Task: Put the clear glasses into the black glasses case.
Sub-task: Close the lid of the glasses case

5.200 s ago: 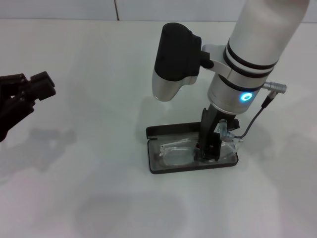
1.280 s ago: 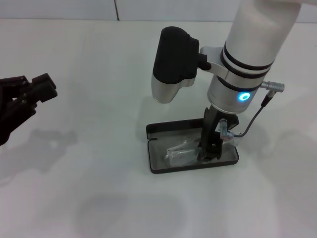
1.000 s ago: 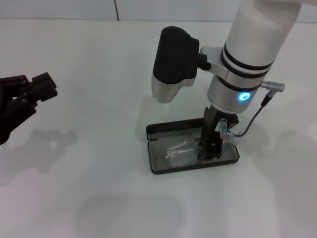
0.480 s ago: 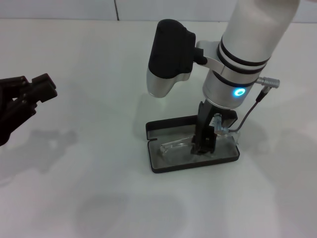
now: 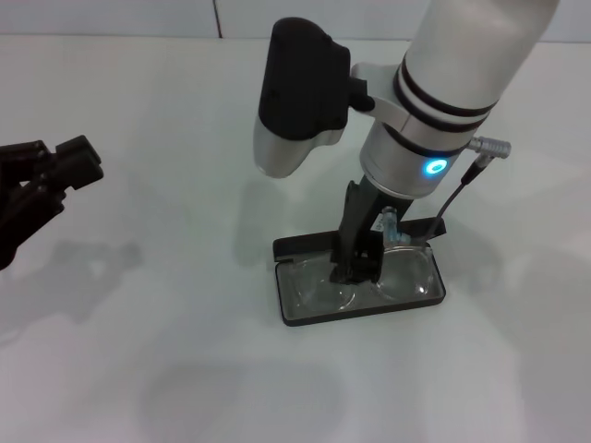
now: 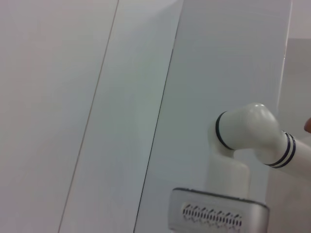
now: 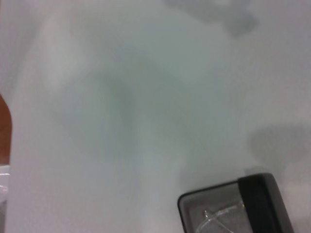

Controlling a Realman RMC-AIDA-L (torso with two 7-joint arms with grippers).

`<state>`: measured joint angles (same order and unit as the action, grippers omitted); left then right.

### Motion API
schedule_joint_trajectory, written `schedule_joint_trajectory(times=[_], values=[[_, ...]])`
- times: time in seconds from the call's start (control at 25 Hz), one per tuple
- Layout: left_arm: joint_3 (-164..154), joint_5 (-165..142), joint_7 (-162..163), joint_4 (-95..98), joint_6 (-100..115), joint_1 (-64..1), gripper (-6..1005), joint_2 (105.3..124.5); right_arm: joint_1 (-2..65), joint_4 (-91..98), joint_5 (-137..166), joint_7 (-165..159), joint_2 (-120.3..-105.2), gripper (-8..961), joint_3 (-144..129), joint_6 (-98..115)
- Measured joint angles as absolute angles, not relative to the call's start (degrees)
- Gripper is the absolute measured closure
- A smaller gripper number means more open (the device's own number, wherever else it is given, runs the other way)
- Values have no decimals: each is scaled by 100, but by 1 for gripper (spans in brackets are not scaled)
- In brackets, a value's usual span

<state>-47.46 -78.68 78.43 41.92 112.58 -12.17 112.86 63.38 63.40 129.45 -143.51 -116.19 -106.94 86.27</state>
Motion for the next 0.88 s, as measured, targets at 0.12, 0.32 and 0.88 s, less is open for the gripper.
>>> schedule_joint_trajectory(times=[0.12, 0.32, 0.88], values=[[-4746, -7855, 7856, 4192, 11258, -1219, 894, 11282, 6146, 6691, 12950, -14352, -11619, 777, -10508, 8788], [-4746, -7804, 7895, 4192, 11260, -1258, 894, 11265, 5479, 7881, 13143, -14353, -11619, 774, -9955, 9178], [-4755, -8091, 8025, 4092, 11193, -1907, 881, 11351, 2548, 10579, 12231, -13441, -11599, 774, -6783, 9031]])
